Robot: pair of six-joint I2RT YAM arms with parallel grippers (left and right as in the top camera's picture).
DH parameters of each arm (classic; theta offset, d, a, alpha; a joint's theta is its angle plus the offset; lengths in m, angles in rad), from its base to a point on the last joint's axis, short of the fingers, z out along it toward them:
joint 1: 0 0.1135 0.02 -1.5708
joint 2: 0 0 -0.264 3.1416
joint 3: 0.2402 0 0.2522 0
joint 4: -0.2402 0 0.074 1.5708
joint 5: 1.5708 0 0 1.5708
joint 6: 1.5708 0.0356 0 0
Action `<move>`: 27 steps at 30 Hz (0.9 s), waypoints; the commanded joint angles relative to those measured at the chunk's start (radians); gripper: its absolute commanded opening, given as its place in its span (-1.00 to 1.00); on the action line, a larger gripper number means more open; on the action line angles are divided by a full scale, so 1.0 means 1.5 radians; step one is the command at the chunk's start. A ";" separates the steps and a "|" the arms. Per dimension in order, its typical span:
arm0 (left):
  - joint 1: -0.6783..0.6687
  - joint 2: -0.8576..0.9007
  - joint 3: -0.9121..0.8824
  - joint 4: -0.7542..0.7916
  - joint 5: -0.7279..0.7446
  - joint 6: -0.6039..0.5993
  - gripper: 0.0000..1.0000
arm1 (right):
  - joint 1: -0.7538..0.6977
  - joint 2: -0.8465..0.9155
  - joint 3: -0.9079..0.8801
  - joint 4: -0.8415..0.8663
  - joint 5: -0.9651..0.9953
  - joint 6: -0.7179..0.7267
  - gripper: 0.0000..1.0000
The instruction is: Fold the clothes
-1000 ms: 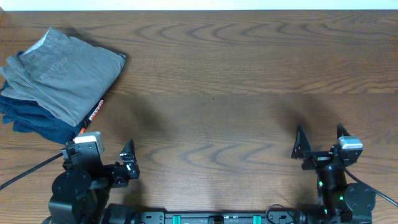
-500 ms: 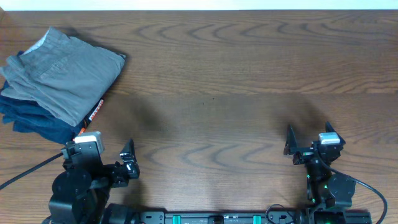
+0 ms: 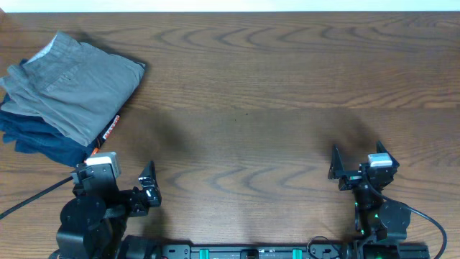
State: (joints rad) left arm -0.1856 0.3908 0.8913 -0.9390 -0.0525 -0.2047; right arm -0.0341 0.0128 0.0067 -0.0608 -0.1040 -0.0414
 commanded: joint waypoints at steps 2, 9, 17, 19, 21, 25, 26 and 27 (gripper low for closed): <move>-0.003 0.001 -0.001 -0.001 -0.006 0.009 0.96 | 0.006 -0.002 -0.001 -0.003 -0.001 -0.011 0.98; -0.003 0.001 -0.001 -0.001 -0.006 0.009 0.96 | 0.006 -0.002 -0.001 -0.003 -0.001 -0.011 0.98; 0.017 -0.010 -0.002 -0.009 -0.006 0.009 0.96 | 0.006 -0.002 -0.001 -0.003 -0.001 -0.011 0.99; 0.040 -0.022 -0.005 -0.024 -0.011 0.011 0.96 | 0.006 -0.002 -0.001 -0.003 -0.001 -0.011 0.98; 0.063 -0.035 -0.017 -0.024 -0.013 0.011 0.96 | 0.006 -0.002 -0.001 -0.002 -0.001 -0.011 0.99; 0.100 -0.083 -0.094 0.010 -0.013 0.012 0.96 | 0.006 -0.002 -0.001 -0.003 -0.001 -0.011 0.99; 0.107 -0.100 -0.124 0.031 -0.012 0.012 0.96 | 0.006 -0.002 -0.001 -0.003 -0.001 -0.011 0.99; 0.111 -0.117 -0.153 0.054 -0.008 0.012 0.96 | 0.006 -0.002 -0.001 -0.003 -0.001 -0.011 0.99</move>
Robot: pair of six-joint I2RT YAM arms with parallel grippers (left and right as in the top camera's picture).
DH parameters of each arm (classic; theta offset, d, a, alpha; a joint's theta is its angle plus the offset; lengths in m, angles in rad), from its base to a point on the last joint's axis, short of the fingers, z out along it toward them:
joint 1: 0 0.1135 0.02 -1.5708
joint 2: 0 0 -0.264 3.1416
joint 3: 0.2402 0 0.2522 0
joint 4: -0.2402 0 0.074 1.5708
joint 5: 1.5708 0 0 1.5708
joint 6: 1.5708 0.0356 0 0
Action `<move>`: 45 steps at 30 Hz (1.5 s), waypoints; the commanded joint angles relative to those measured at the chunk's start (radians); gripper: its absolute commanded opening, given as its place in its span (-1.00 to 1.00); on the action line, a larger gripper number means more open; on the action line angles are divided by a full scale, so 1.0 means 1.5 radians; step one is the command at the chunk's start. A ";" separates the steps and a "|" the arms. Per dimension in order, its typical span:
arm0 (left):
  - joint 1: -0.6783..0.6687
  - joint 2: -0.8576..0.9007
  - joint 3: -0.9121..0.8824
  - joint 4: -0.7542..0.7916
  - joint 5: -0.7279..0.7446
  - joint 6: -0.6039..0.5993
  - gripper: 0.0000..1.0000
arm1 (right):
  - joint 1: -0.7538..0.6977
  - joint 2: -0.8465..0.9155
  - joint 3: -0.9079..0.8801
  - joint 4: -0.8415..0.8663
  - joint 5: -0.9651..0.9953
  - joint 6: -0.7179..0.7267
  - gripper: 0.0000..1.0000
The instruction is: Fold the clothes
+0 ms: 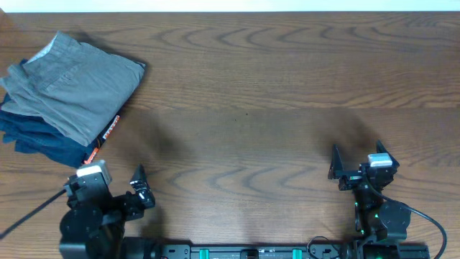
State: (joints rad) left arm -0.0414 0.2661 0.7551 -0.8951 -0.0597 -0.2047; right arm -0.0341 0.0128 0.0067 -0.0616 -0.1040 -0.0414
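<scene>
A folded stack of clothes lies at the table's far left: grey-green trousers (72, 86) on top of a dark blue garment (43, 144) with an orange label at its edge. My left gripper (113, 180) sits near the front edge just below the stack, open and holding nothing. My right gripper (358, 160) rests at the front right, far from the clothes, with its jaws apart and nothing between them.
The wooden table (251, 93) fills the view. Both arm bases and a cable stand along the front edge.
My left gripper has shifted slightly left and back toward the front edge. The right arm and the stack of clothes have not moved.
</scene>
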 commanded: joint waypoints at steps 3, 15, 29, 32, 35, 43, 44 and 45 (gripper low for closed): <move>0.026 -0.089 -0.163 0.120 0.024 0.011 0.96 | 0.006 -0.002 -0.001 -0.002 -0.001 -0.011 0.99; 0.033 -0.176 -0.491 0.652 0.106 0.012 0.96 | 0.006 -0.002 -0.001 -0.002 -0.001 -0.011 0.98; 0.033 -0.176 -0.501 0.557 0.139 0.071 0.96 | 0.006 -0.002 -0.001 -0.002 -0.001 -0.011 0.99; 0.033 -0.176 -0.501 0.557 0.139 0.071 0.96 | 0.006 -0.002 -0.001 -0.002 -0.001 -0.011 0.99; 0.033 -0.175 -0.501 0.557 0.139 0.071 0.96 | 0.006 -0.002 -0.001 -0.002 -0.001 -0.011 0.98; 0.033 -0.175 -0.501 0.557 0.139 0.071 0.96 | 0.006 -0.002 -0.001 -0.002 -0.001 -0.011 0.99; 0.033 -0.175 -0.501 0.557 0.139 0.071 0.96 | 0.006 -0.002 -0.001 -0.002 -0.001 -0.011 0.98; 0.033 -0.175 -0.501 0.557 0.139 0.071 0.96 | 0.006 -0.002 -0.001 -0.002 -0.001 -0.011 0.98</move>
